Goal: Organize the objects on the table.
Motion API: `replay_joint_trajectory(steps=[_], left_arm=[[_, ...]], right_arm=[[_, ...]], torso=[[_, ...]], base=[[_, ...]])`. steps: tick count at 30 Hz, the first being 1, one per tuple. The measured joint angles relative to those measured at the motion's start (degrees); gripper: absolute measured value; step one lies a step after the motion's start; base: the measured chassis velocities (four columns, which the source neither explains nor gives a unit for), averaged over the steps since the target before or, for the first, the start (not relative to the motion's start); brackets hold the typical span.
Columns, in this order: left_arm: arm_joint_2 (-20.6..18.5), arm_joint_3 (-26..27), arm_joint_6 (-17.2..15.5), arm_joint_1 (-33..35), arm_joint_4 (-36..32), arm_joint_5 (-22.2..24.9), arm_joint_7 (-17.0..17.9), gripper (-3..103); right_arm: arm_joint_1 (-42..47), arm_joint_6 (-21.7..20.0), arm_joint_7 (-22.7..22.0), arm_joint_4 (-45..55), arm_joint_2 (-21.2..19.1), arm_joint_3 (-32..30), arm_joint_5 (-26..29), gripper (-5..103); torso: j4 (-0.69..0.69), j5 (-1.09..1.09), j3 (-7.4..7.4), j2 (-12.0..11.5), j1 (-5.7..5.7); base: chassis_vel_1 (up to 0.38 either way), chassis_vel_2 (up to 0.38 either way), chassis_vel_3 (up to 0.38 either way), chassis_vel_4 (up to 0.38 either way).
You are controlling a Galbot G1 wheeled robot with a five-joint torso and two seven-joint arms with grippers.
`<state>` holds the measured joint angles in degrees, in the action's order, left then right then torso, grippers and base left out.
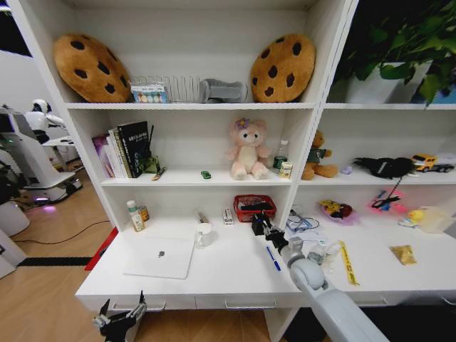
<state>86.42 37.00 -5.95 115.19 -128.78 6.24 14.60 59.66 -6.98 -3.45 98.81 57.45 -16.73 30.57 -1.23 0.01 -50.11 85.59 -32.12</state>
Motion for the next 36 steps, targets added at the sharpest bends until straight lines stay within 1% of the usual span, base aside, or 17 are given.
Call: replay_joint_trajectory(steps=[4,8,16,19,22,23,25,27,34,36], left_arm=[[0.07,0.23,-0.01,-0.01,-0.13,0.0,-0.02,100],[0.31,0.78,0.03,0.4,-0.67,0.01,-0.03,100],[1.03,0.64,0.09,0.58,-0.88,-0.27,-0.06,100],[1.04,0.63,0.12,0.58,-0.7,-0.34,-0.07,100],[1.14,0.53,0.12,0.37,-0.24,-0.38,-0.09,100],[1.14,0.53,0.12,0.37,-0.24,-0.38,-0.09,100],[1.31,0.47,0.13,0.29,-0.06,-0.47,-0.1,100],[1.56,0.44,0.13,0.29,0.18,-0.56,-0.1,100],[1.81,0.19,0.13,0.22,0.78,-0.93,-0.11,100],[1.77,0.24,0.09,-0.08,1.08,-0.92,-0.11,100]], right_arm=[[-1.48,0.02,0.29,-0.55,-0.12,0.01,0.63,13],[-6.05,-0.05,0.81,-4.86,0.3,1.31,1.4,13],[-11.18,-0.01,1.6,-10.78,1.47,3.64,1.41,13],[-12.3,0.01,1.63,-11.59,1.75,4.13,1.41,13],[-15.84,0.28,1.63,-14.46,2.64,5.96,1.55,13],[-15.84,0.28,1.63,-14.46,2.64,5.96,1.55,13],[-17.88,0.5,1.64,-16.49,3.37,7.11,1.6,13],[-19.78,0.64,1.63,-18.29,4.04,7.88,1.83,13],[-22.24,0.67,1.94,-21.99,4.78,9.78,2.77,13],[-23.2,1.29,2.2,-24.27,5.73,10.36,2.28,13]], torso=[[0.0,0.0,0.01,0.0,0.0],[0.01,-0.01,0.0,0.0,0.0],[0.0,0.0,0.0,0.0,0.0],[0.0,-0.01,0.0,0.0,0.0],[0.01,-0.01,0.0,0.0,0.0],[0.01,-0.01,0.0,0.0,0.0],[-0.01,0.0,0.0,0.0,0.0],[0.02,-0.01,0.0,0.01,0.0],[0.0,-0.02,0.01,0.01,0.0],[0.0,0.0,0.0,0.01,0.0]], base=[[0.0,0.0,0.0,0.0],[0.0,0.0,0.0,0.0],[0.0,0.0,0.0,0.0],[0.0,0.0,0.0,0.0],[0.0,0.0,0.0,0.0],[0.0,0.0,0.0,0.0],[0.0,0.0,0.0,0.0],[0.0,0.0,0.0,0.0],[0.0,0.0,0.0,0.0],[0.0,0.0,0.0,0.0]])
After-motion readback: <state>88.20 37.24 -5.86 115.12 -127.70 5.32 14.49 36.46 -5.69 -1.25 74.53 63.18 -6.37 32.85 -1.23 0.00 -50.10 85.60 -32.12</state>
